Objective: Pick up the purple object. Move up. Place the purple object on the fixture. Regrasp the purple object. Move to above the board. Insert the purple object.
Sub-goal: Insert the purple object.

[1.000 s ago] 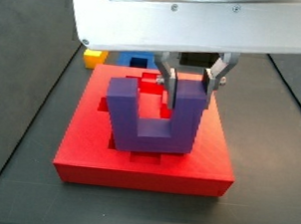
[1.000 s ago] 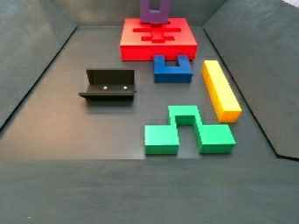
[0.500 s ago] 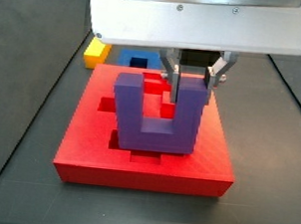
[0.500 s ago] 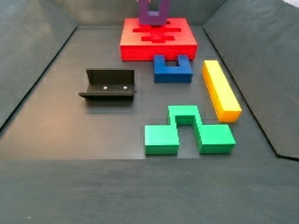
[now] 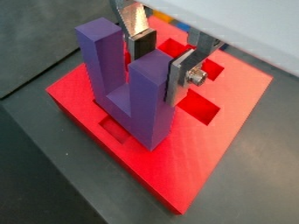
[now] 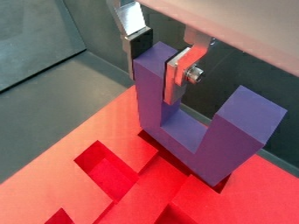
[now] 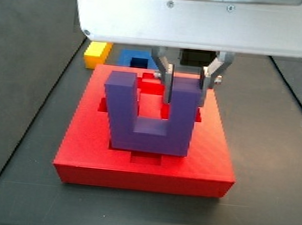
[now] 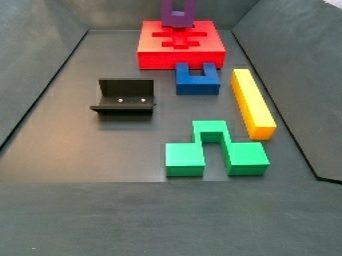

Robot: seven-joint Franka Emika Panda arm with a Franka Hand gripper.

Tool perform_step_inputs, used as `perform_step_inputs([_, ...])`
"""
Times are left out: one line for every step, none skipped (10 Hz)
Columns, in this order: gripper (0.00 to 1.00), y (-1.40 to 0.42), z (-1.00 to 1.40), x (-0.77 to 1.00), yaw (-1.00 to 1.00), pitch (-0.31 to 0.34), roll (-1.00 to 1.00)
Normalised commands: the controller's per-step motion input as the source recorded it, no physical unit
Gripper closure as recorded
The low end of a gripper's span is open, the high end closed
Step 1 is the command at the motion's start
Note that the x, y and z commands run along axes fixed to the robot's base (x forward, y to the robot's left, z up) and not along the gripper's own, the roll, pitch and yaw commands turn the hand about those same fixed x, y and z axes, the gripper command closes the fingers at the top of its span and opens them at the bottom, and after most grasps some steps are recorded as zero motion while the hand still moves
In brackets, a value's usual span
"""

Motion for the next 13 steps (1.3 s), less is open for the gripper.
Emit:
perform_step_inputs([1.0, -0.14, 0.07, 0.0, 0.13, 0.063, 0.5])
perform_step_inputs([1.0, -0.1, 0.0, 0.1, 0.18, 0.089, 0.5])
perform_step_inputs([1.0, -0.13, 0.0, 0.11, 0.14, 0.127, 0.5])
perform_step_inputs([1.0, -0.17, 0.0, 0.03, 0.08, 0.07, 0.33])
perform_step_inputs([1.0, -0.16, -0.05, 0.0, 0.09, 0.029, 0.35])
perform_step_inputs([1.0, -0.19, -0.07, 0.0, 0.08, 0.034, 0.37])
perform_step_inputs([1.0, -0.18, -0.09, 0.0, 0.05, 0.017, 0.28])
perform_step_inputs([1.0, -0.13, -0.17, 0.0, 0.06, 0.0, 0.19])
perform_step_inputs([1.0, -0.1, -0.27, 0.03, 0.06, 0.0, 0.16])
perform_step_inputs([1.0, -0.09, -0.31, 0.07, 0.07, 0.013, 0.21])
perform_step_inputs([1.0, 0.0, -0.22, 0.19, 0.13, 0.066, 0.29])
perform_step_inputs([1.0, 0.03, -0.07, 0.3, 0.29, 0.13, 0.31])
perform_step_inputs([1.0, 0.0, 0.0, 0.25, 0.28, 0.131, 0.26])
